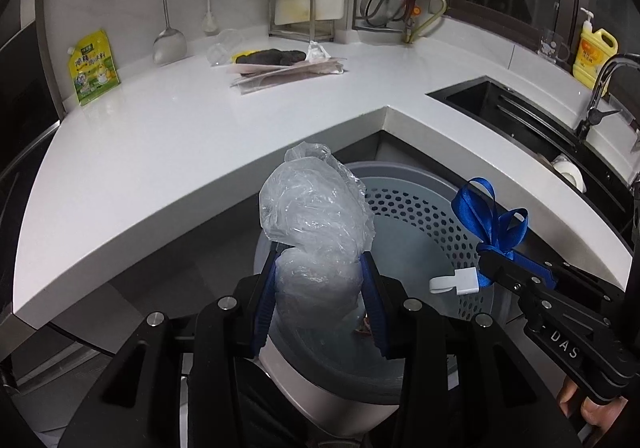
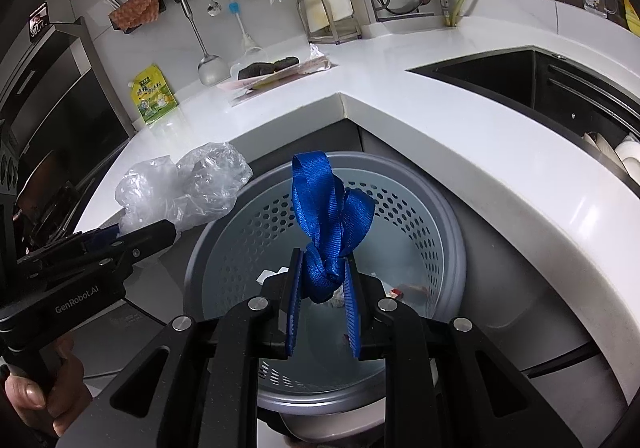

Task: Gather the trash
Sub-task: 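Carry the plastic bag and blue ribbon over the grey bin with both grippers, then open both grippers to drop the bag and ribbon into the bin, then move both grippers up from the bin toward the items on the counter, then grasp the grey sock with the left gripper while the right gripper grasps the white tissue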

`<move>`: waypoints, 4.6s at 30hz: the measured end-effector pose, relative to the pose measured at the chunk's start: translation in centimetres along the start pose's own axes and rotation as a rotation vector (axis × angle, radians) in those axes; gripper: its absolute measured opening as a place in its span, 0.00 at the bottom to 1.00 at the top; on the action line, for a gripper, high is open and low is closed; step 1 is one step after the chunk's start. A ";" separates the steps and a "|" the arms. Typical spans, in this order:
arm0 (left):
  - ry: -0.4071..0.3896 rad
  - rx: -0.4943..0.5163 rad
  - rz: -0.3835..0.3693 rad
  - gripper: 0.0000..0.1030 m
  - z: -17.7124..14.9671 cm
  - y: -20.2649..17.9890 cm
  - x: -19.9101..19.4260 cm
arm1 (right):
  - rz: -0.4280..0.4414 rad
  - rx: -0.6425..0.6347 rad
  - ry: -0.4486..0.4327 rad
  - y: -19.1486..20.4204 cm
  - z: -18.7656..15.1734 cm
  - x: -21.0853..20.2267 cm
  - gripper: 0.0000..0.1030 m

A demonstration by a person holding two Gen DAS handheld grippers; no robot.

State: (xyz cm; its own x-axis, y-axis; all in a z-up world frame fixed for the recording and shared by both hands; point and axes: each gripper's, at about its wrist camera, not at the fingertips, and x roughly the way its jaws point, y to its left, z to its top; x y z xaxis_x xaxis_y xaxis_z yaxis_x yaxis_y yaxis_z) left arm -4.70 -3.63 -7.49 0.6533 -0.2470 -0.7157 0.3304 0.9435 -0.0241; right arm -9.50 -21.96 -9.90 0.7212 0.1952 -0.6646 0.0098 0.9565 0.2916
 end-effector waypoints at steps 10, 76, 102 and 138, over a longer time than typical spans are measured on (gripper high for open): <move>0.051 0.000 -0.014 0.38 -0.7 -0.5 1.6 | -0.005 0.000 0.029 -0.4 -0.5 0.9 0.18; 0.045 -0.054 -0.004 0.87 -0.9 1.4 1.9 | -0.024 0.027 0.025 -1.1 -0.6 1.2 0.49; -0.131 -0.117 0.098 0.93 15.0 6.3 4.2 | 0.041 -0.077 -0.043 -1.1 11.8 4.7 0.51; 0.043 -0.133 0.096 0.60 25.0 8.3 20.2 | 0.096 -0.124 0.103 -2.2 30.4 22.7 0.53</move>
State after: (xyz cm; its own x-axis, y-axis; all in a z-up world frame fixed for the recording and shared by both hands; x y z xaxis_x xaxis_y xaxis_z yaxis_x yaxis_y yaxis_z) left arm 28.26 -6.31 -4.73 0.6472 -0.1472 -0.7480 0.1727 0.9840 -0.0443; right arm 27.90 -26.21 -4.67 0.6399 0.3023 -0.7065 -0.1461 0.9505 0.2743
